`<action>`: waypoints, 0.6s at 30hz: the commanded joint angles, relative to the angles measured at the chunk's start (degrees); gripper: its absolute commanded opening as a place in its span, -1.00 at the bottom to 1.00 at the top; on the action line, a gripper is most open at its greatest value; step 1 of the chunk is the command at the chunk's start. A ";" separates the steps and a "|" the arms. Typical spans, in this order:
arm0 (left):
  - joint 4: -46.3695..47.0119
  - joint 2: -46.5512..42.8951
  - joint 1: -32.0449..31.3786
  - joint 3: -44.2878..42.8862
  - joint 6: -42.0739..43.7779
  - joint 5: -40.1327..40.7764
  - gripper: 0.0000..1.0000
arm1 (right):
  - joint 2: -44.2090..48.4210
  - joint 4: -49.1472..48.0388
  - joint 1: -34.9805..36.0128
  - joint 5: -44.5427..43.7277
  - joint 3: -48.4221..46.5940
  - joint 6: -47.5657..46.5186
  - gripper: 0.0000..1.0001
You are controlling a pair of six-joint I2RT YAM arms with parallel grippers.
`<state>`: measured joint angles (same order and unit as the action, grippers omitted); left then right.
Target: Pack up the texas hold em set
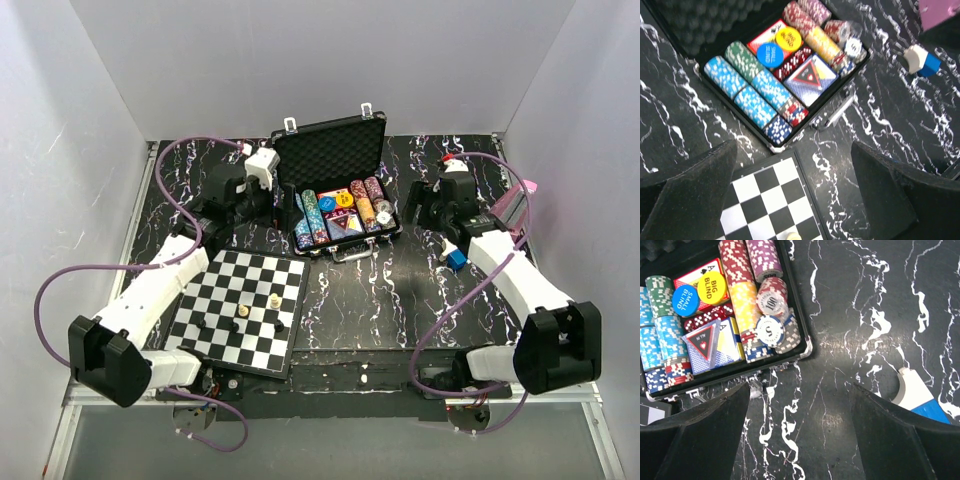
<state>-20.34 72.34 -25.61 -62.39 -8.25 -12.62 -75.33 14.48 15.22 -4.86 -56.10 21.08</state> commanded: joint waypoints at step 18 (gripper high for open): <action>-12.00 30.38 0.38 -51.40 -0.80 3.04 0.96 | 5.72 -5.96 -11.44 9.08 5.83 -1.92 0.77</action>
<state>-28.60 96.88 -25.61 -106.24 -8.80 -10.76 -68.95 12.71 4.62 0.30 -47.90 20.53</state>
